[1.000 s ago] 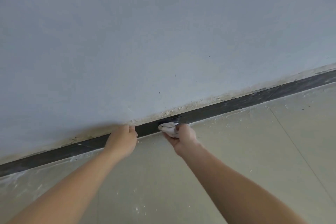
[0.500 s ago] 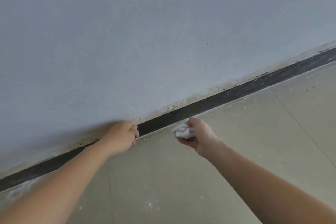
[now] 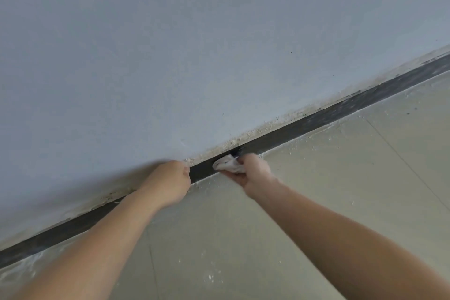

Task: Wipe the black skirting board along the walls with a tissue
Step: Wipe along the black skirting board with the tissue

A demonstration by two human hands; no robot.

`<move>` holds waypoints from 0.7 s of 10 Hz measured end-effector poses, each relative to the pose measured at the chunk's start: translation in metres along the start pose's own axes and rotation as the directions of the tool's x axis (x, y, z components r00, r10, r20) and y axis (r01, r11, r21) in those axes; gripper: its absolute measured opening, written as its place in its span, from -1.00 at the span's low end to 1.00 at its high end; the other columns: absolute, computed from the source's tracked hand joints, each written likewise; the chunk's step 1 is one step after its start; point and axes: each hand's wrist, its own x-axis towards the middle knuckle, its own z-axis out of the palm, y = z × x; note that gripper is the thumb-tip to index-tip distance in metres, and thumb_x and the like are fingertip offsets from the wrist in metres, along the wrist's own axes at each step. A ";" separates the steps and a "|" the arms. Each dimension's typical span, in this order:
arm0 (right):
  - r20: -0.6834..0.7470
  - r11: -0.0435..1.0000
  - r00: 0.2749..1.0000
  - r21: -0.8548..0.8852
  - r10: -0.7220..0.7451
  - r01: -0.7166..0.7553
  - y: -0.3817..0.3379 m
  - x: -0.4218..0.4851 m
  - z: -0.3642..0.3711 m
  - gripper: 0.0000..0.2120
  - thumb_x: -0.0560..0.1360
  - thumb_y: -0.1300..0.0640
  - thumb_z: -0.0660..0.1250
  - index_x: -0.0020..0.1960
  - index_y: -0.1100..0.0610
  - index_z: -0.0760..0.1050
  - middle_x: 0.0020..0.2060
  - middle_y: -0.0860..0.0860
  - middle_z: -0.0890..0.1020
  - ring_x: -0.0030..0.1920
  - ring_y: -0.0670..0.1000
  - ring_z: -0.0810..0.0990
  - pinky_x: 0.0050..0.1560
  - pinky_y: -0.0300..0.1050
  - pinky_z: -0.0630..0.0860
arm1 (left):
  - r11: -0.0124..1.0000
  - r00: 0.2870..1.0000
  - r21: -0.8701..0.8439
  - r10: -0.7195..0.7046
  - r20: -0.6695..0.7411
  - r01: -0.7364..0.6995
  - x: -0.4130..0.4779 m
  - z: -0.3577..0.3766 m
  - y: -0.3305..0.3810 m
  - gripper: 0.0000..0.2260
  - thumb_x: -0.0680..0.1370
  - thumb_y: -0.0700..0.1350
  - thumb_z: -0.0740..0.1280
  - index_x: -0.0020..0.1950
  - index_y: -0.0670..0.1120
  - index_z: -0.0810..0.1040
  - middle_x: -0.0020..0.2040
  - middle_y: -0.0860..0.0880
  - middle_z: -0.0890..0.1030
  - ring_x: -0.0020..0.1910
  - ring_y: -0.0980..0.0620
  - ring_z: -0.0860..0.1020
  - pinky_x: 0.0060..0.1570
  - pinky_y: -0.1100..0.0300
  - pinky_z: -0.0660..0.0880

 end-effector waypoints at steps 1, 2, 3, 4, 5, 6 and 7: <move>-0.173 0.976 0.974 0.137 -0.146 0.171 -0.054 -0.005 -0.046 -0.83 0.53 0.37 0.12 0.12 0.30 0.34 0.06 0.19 0.49 -0.20 0.13 0.58 -0.29 -0.11 0.65 | 0.993 0.999 0.115 0.027 0.031 -0.030 0.002 0.000 0.000 -0.78 0.53 -0.28 0.09 -0.32 -0.12 0.28 -0.35 -0.13 0.35 -0.34 -0.07 0.26 -0.34 0.16 0.17; -0.330 0.936 0.908 0.147 -0.257 0.319 -0.102 -0.022 -0.076 -0.73 0.49 0.39 0.13 0.13 0.42 0.47 0.03 0.27 0.63 -0.20 0.14 0.66 -0.22 -0.11 0.66 | 0.988 0.999 0.150 0.045 0.017 -0.047 0.003 -0.005 0.003 -0.73 0.59 -0.17 0.09 -0.32 -0.10 0.32 -0.28 -0.24 0.46 -0.31 -0.08 0.32 -0.32 0.17 0.20; -0.306 0.969 0.920 -0.108 -0.245 0.222 -0.110 -0.050 -0.066 -0.81 0.53 0.40 0.12 -0.19 0.32 0.45 -0.21 0.21 0.59 -0.26 0.07 0.58 -0.15 -0.18 0.64 | 0.955 0.994 0.276 0.107 0.012 -0.106 -0.003 -0.017 0.027 -0.68 0.61 -0.02 0.09 -0.21 -0.18 0.45 -0.21 -0.19 0.53 -0.25 -0.13 0.45 -0.31 0.17 0.28; -0.201 0.941 0.972 -0.335 -0.120 0.047 -0.083 -0.063 -0.039 -0.80 0.53 0.35 0.16 -0.24 0.27 0.46 -0.27 0.22 0.56 -0.29 0.10 0.56 -0.08 -0.03 0.61 | 0.928 0.951 0.251 0.301 -0.066 -0.277 -0.007 -0.022 0.056 -0.60 0.59 0.03 0.10 -0.37 -0.16 0.29 -0.42 -0.08 0.37 -0.35 -0.10 0.37 -0.42 0.17 0.29; -0.136 0.873 0.984 -0.487 -0.115 0.035 -0.070 -0.050 -0.017 -0.79 0.48 0.41 0.21 -0.28 0.23 0.47 -0.33 0.14 0.54 -0.33 0.06 0.54 -0.02 -0.02 0.62 | 0.840 0.843 0.238 0.523 -0.123 -0.487 -0.013 -0.024 0.078 -0.66 0.62 0.03 0.08 -0.32 -0.07 0.26 -0.36 0.03 0.36 -0.34 0.00 0.35 -0.44 0.12 0.18; -0.202 0.922 0.966 -0.379 -0.163 0.076 -0.080 -0.042 -0.019 -0.85 0.49 0.43 0.20 -0.20 0.26 0.43 -0.29 0.13 0.50 -0.31 0.05 0.52 0.01 -0.02 0.62 | 0.574 0.517 0.473 0.816 -0.260 -0.668 -0.010 -0.025 0.086 -0.87 0.50 -0.18 0.21 -0.24 -0.03 0.42 -0.26 0.04 0.46 -0.28 0.01 0.48 -0.38 0.19 0.30; -0.270 0.950 0.922 -0.220 -0.279 0.223 -0.116 -0.044 -0.049 -0.88 0.53 0.38 0.16 -0.16 0.25 0.41 -0.23 0.13 0.53 -0.28 0.05 0.55 -0.35 -0.16 0.63 | 0.314 0.205 0.679 0.949 -0.238 -0.664 0.001 -0.029 0.106 -0.83 0.36 -0.27 0.22 -0.17 -0.06 0.55 -0.18 -0.02 0.56 -0.16 -0.04 0.54 -0.30 0.15 0.46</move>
